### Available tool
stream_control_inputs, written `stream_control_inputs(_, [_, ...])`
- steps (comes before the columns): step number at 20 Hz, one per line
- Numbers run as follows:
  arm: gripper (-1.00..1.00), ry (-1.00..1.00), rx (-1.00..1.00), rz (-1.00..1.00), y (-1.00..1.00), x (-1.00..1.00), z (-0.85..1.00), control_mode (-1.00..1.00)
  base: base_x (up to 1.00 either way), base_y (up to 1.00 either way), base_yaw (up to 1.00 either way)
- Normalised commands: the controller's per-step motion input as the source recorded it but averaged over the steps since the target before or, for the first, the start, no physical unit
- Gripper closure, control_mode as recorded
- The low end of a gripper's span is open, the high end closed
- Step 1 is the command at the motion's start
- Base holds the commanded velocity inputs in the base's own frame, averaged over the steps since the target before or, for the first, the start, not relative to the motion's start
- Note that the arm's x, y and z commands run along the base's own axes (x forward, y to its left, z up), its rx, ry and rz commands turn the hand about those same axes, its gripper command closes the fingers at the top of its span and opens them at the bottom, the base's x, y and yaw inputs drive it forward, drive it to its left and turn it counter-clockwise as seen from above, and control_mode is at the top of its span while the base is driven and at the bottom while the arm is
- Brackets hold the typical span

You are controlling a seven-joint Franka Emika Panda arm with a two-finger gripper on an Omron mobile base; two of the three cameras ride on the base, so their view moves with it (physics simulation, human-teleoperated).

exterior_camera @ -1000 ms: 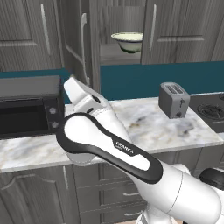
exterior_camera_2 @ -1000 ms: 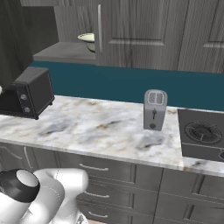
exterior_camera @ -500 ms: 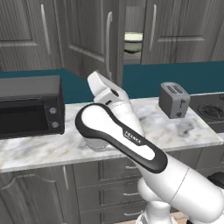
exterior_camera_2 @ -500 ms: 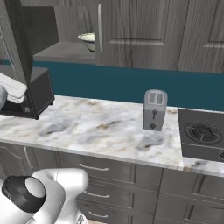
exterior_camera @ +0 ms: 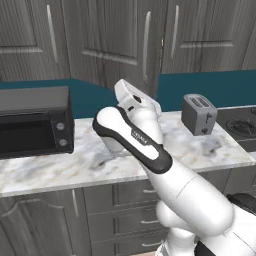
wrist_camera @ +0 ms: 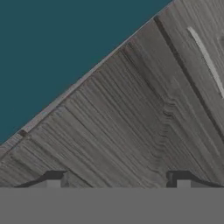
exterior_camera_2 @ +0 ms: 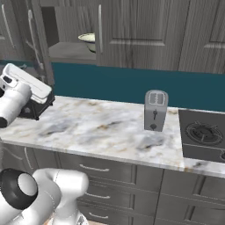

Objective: Pick the mug and place it in the sink. Pick the bowl and place it in the open cabinet and then close the cabinet.

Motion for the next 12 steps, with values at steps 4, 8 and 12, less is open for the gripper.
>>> stream_control_inputs(4, [-1.00,0.25,0.00,-0.44,0.02,0.46,0.08,-1.00,0.00,0.00,0.00])
stream_control_inputs(8, [-1.00,0.23,0.00,-0.36,0.01,0.61,0.27,-1.00,0.00,0.00,0.00])
stream_control_inputs(12, [-1.00,0.17,0.00,-0.28,0.00,0.74,0.51,-1.00,0.00,0.00,0.00])
